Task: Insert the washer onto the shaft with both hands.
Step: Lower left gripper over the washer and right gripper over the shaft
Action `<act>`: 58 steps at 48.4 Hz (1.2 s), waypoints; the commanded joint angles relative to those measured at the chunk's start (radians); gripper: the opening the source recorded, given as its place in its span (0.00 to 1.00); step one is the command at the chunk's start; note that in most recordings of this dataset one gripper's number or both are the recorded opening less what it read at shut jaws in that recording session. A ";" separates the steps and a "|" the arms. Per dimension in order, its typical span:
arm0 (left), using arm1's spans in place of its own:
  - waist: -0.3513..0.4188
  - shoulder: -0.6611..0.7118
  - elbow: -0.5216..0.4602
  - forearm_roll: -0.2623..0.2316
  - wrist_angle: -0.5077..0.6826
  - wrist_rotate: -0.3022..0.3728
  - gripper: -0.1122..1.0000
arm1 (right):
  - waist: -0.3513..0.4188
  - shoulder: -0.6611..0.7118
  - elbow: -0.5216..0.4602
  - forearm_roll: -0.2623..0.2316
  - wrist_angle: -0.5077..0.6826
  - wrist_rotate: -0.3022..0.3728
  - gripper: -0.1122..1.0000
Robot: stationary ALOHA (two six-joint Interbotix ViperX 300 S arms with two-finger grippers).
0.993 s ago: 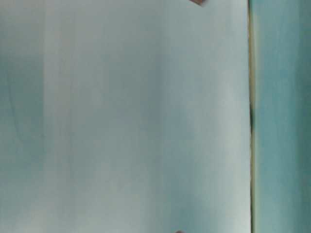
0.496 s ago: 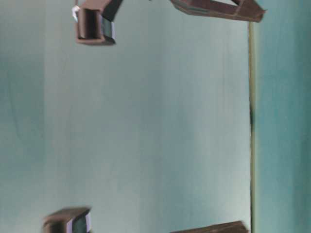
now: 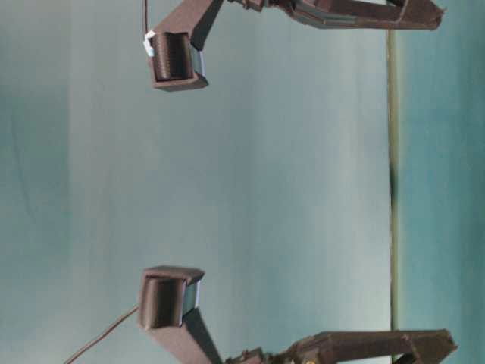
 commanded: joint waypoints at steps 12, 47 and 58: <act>-0.003 -0.005 0.008 0.003 -0.063 -0.002 0.13 | -0.002 0.020 -0.020 -0.002 -0.005 -0.006 0.06; -0.003 0.103 0.018 0.003 -0.101 0.003 0.95 | -0.021 0.118 -0.061 -0.078 0.003 -0.008 0.88; -0.002 0.152 0.012 0.003 -0.132 0.005 0.95 | -0.021 0.147 -0.060 -0.107 0.002 -0.011 0.88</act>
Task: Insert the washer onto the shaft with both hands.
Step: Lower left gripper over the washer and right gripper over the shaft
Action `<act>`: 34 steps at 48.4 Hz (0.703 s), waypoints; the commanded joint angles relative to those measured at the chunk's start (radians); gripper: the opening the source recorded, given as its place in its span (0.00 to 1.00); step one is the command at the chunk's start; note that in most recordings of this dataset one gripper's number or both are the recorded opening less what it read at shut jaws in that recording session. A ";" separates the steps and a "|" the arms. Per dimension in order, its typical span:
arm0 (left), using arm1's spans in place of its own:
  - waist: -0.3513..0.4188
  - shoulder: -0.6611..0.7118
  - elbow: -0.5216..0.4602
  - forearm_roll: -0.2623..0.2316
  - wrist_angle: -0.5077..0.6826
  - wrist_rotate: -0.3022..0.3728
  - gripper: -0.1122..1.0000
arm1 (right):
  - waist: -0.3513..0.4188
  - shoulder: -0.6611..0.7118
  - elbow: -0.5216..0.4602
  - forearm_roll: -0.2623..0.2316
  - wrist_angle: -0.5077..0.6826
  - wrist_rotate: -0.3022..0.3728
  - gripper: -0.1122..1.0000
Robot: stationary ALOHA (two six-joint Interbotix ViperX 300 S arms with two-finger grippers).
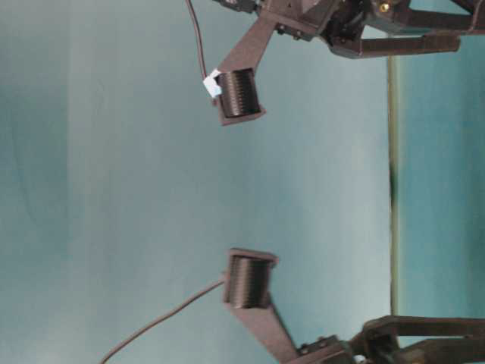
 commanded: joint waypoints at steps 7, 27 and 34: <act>0.000 0.020 -0.021 0.002 -0.031 0.005 0.95 | 0.005 0.035 -0.009 -0.011 -0.011 -0.038 0.88; 0.003 0.063 -0.028 0.002 -0.032 0.032 0.95 | 0.018 0.095 -0.015 -0.011 -0.060 -0.103 0.87; 0.005 0.074 -0.029 0.003 -0.032 0.032 0.94 | 0.020 0.106 -0.011 -0.011 -0.066 -0.104 0.87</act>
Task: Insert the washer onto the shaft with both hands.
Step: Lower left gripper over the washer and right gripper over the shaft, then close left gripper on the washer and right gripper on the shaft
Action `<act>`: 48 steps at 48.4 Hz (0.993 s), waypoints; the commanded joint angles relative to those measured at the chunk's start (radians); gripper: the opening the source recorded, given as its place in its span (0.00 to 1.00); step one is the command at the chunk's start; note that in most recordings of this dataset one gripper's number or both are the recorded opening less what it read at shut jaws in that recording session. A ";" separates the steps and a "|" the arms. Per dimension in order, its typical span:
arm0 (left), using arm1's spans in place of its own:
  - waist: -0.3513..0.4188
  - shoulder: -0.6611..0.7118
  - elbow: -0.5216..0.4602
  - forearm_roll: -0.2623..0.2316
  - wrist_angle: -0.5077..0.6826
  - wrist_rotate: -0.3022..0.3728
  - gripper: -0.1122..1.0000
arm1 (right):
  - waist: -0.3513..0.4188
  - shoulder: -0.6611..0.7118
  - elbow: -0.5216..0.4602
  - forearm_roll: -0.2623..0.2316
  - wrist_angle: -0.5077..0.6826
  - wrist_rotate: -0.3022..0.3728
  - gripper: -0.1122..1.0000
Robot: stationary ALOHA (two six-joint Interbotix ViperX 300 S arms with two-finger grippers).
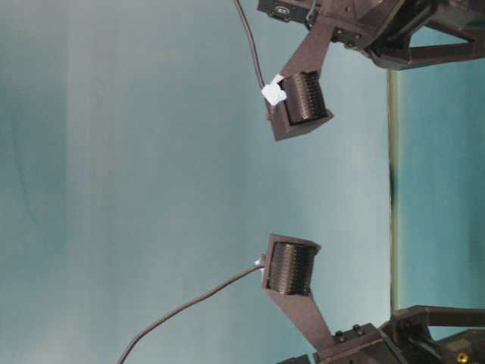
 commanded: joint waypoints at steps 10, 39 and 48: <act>0.003 0.020 -0.018 0.002 -0.021 0.003 0.94 | 0.005 0.011 -0.006 -0.003 -0.023 -0.009 0.87; 0.003 0.051 -0.023 0.002 -0.051 0.005 0.94 | 0.008 0.025 0.000 -0.003 -0.025 -0.009 0.87; 0.003 0.057 -0.041 0.002 -0.057 0.005 0.94 | 0.008 0.025 0.002 -0.003 -0.025 -0.008 0.87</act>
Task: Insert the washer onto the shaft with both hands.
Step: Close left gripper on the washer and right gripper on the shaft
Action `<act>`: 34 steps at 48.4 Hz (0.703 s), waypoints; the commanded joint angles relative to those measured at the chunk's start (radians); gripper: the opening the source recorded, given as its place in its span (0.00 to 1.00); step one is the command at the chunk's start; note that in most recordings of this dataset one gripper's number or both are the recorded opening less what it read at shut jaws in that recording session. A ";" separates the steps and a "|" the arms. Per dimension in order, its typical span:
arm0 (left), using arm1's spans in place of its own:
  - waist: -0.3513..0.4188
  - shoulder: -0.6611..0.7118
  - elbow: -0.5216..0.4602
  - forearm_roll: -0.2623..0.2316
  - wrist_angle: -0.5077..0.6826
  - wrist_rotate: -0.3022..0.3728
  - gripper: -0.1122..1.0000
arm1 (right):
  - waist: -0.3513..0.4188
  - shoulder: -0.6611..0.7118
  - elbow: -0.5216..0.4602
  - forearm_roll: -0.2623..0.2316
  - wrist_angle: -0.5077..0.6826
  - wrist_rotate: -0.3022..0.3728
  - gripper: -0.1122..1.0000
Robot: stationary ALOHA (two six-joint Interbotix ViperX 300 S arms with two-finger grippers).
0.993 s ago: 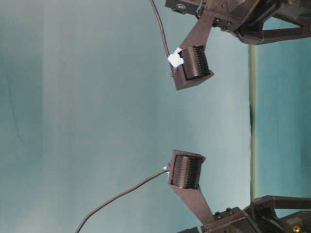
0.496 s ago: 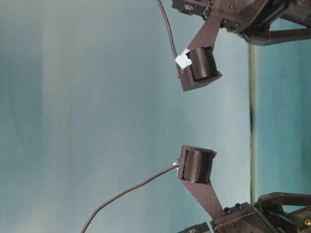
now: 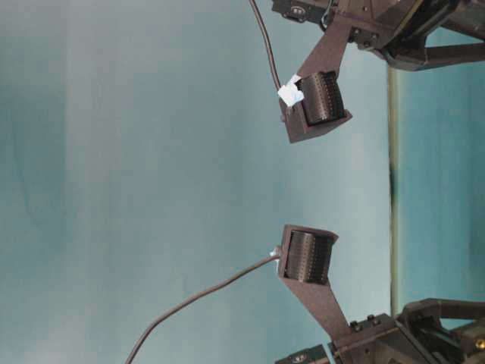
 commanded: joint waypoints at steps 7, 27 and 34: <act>-0.008 0.006 -0.014 0.003 -0.014 0.000 0.94 | -0.002 -0.005 -0.002 -0.003 -0.005 -0.008 0.87; -0.003 0.002 0.000 0.002 -0.014 0.000 0.94 | -0.002 -0.005 -0.002 -0.003 -0.005 -0.008 0.87; -0.003 0.000 0.006 0.002 -0.014 -0.002 0.94 | -0.002 -0.005 -0.002 -0.003 -0.005 -0.008 0.87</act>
